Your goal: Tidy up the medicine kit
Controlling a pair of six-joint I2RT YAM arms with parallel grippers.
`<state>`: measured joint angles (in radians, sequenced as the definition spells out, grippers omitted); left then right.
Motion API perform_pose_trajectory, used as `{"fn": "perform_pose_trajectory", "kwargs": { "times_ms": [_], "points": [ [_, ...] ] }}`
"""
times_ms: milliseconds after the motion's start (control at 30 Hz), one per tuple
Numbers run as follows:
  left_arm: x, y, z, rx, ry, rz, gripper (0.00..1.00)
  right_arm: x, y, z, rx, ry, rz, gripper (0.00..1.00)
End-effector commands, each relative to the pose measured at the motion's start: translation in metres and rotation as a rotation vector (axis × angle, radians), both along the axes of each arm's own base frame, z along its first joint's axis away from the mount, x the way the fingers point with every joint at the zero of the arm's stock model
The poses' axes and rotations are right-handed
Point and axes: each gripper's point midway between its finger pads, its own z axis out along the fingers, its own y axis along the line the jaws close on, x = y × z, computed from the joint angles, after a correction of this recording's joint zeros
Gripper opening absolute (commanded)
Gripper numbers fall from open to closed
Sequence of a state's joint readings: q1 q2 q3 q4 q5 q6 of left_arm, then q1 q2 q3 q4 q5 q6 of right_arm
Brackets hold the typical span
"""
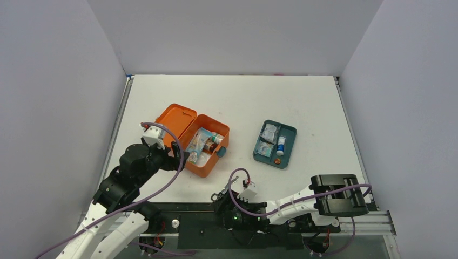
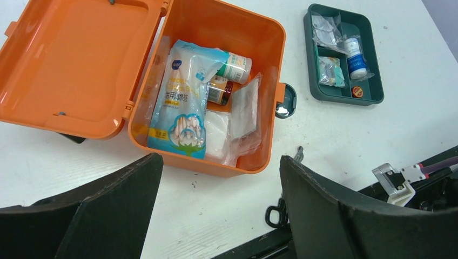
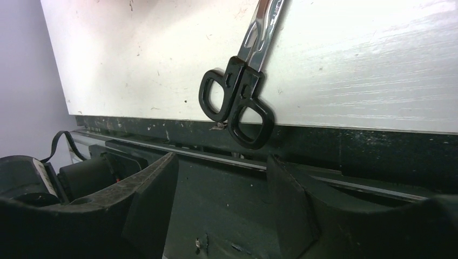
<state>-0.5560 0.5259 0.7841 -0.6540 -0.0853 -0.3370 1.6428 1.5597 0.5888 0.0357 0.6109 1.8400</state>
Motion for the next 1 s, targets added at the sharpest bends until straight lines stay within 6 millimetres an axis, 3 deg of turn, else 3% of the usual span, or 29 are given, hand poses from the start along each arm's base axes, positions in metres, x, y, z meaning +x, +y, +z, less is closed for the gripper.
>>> {"fn": "perform_pose_trajectory", "kwargs": {
  "times_ms": [0, 967],
  "points": [
    [0.002, -0.002, 0.009, -0.025, -0.031, 0.003, 0.78, 0.006, 0.009, 0.003, 0.078, 0.002, -0.052, 0.57],
    [0.003, -0.005, 0.005, -0.017, -0.013, -0.004, 0.78, 0.01, -0.016, -0.047, 0.186, 0.14, -0.154, 0.37]
  ]
}}
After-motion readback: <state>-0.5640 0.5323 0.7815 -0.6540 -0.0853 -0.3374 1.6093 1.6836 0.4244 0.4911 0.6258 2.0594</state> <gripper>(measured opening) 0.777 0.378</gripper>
